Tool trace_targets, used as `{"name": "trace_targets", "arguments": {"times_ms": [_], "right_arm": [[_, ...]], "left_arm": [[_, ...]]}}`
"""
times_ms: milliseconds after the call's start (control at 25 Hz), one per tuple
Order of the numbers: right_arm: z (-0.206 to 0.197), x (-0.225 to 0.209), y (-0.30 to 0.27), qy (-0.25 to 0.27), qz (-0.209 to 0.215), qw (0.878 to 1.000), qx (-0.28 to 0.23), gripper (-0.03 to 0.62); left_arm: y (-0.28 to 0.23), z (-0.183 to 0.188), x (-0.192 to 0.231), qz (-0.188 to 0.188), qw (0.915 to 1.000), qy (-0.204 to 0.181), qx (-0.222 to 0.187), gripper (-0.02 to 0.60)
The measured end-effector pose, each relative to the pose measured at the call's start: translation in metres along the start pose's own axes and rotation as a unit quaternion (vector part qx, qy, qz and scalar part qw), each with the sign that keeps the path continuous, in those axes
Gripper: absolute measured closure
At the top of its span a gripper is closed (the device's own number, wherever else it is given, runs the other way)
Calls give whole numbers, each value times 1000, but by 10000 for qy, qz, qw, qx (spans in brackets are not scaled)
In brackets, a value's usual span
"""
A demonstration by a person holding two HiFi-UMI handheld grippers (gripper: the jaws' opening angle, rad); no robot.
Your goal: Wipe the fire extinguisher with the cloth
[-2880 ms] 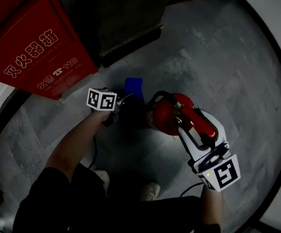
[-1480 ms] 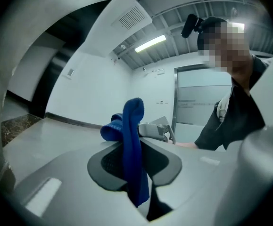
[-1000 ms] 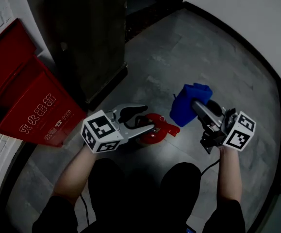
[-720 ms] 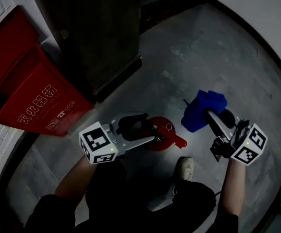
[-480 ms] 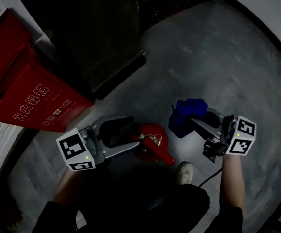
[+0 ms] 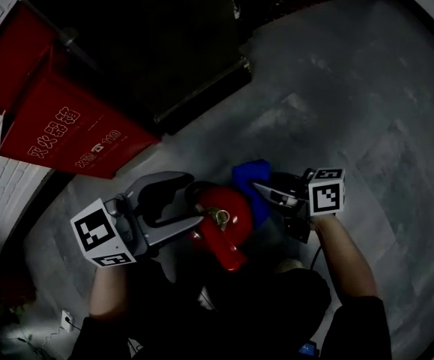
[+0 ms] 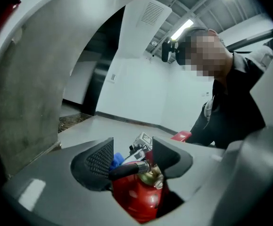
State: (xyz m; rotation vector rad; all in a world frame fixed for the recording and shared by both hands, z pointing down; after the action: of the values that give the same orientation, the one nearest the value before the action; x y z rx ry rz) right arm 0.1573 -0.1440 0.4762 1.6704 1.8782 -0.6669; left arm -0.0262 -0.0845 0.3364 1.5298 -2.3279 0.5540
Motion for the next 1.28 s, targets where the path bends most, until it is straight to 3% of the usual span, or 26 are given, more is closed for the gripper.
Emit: {"name": "trace_targets", "arguments": {"times_ms": [200,400,520,760,1040,1280], "right_arm": [[-29,-21,-14,28,-501,9987,36,520],[-54,-43,-14,199,-1002,9939,427,521],[-67,-55,-12,57,-1102,9928,457,522],[-96,-85,-16,-39,-1140,9906,756,522],[-109,-107,-20,-384,-1082,9894,889,520],[-132,-130,-23,-435,-1426,9794,1358,522]], "left_arm": [[-3,-2,-2,61,9994,342,57,336],[-2,-3,-6,71,9983,575,-88,376],[-2,-5,-12,45,9973,666,-314,435],[2,-11,-11,358,9954,690,-558,450],[-1,-7,2,368,9958,109,-833,474],[2,-15,14,236,9954,531,-758,445]]}}
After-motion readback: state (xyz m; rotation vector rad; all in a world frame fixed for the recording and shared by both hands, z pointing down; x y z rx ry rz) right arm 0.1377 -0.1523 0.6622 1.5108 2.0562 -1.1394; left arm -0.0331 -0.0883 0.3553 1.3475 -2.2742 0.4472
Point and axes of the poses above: the fingertips, and each gripper's own axes: y backward along the fingers, x to its left, z out of its top, the point moved 6 cm from there along y, backward along the fingers, and after that the axes turned 13 degrees about y, right-handed, at the moved point
